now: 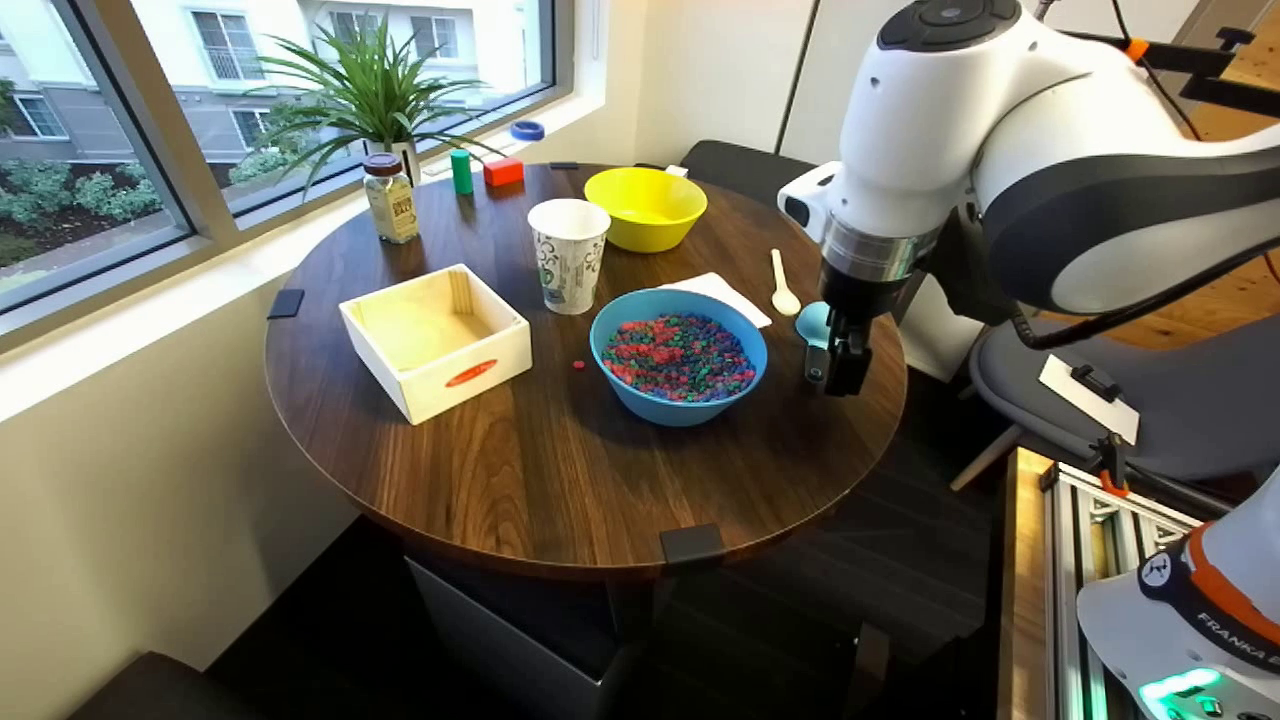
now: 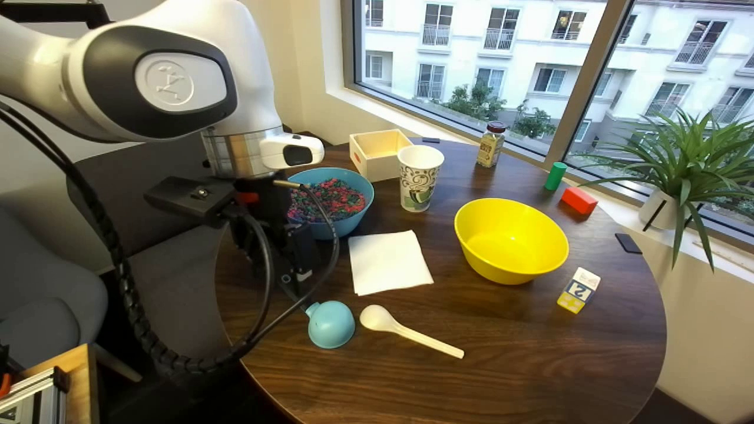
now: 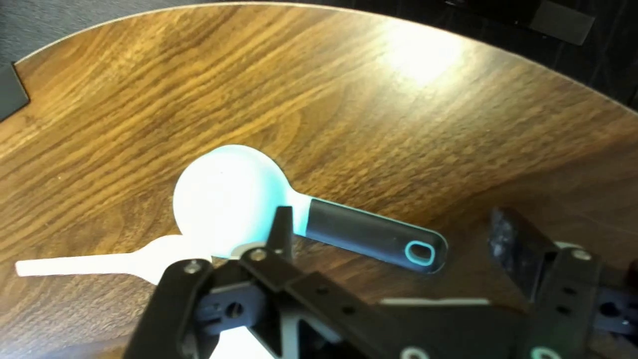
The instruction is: Turn over the blue scoop
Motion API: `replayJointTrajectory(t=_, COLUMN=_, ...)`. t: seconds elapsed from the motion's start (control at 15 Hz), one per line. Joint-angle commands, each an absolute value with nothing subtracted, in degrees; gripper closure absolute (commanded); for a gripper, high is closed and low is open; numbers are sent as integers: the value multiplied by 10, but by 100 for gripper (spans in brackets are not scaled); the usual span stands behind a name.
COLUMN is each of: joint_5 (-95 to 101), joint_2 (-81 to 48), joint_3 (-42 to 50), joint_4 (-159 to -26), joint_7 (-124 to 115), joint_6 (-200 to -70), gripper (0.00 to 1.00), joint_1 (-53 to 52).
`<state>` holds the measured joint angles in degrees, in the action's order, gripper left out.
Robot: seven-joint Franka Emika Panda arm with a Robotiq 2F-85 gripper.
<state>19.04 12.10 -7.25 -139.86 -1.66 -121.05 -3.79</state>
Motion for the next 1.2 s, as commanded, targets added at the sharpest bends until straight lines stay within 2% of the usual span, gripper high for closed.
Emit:
replayJointTrajectory(t=0.0, joint_5=228, joint_2=106, joint_3=-81, joint_4=-1395, joint_7=-48, joint_6=-1212, gripper=0, joint_1=-39)
replayJointTrajectory(t=1.13, joint_5=282, joint_2=93, joint_3=-81, joint_4=-1390, joint_7=-95, joint_6=-1210, gripper=0, joint_1=-37)
